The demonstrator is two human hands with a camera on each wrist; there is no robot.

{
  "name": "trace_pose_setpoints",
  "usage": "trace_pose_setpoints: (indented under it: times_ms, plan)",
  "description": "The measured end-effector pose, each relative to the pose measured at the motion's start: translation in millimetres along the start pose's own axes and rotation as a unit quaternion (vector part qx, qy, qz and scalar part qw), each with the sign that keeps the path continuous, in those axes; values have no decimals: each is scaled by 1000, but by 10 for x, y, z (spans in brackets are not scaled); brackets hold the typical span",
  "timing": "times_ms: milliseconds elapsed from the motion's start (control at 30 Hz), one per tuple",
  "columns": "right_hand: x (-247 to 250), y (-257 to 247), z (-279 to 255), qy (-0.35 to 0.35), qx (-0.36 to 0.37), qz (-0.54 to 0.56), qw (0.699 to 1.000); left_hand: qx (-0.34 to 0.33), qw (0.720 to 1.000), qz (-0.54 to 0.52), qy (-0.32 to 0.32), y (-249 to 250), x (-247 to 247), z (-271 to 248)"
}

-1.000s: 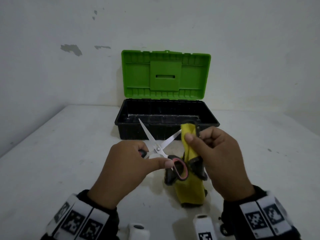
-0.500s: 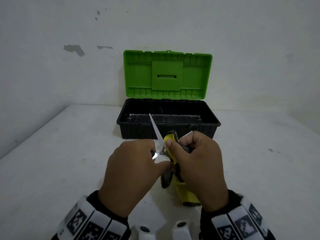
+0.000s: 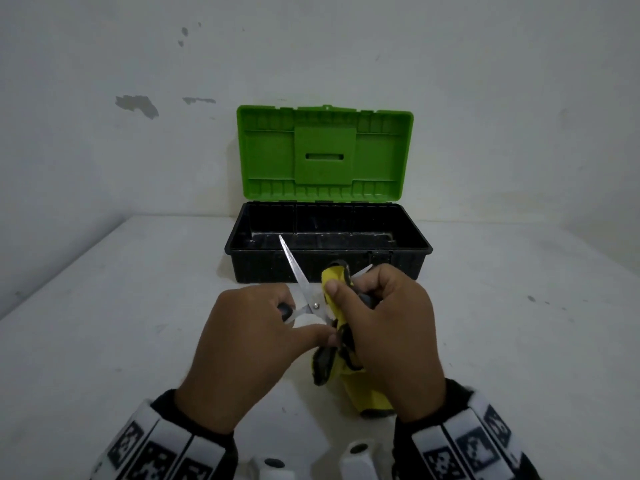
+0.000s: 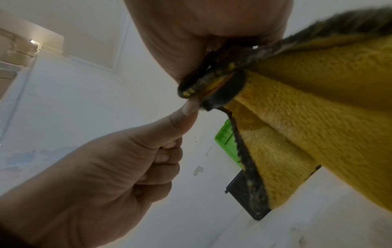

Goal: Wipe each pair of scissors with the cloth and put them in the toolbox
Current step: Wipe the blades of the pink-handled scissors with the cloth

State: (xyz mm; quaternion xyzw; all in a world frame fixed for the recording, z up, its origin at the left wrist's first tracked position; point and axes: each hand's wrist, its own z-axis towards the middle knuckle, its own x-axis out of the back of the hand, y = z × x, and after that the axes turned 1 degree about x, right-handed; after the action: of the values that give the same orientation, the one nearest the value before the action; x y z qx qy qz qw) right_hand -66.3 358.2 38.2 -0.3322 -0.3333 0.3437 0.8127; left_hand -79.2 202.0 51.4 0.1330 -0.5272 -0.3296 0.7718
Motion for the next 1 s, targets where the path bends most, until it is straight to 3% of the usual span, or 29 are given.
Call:
trace_pose_setpoints:
  times_ms: [200,333,500,1000]
  plan:
    - [130,119,166,52,-39,-6,998,13,1000,-14,-10,-6,24,-30]
    - [30,-3,44,9,-23,6,1000,-12,1000,22,3,4,12,-14]
    - [142,114,231,47,-77,25,996,-46,997,50,25,-14,36,-26]
    - [211,143,260,24,-74,36,996,-77,995,70,2,43,93,-56]
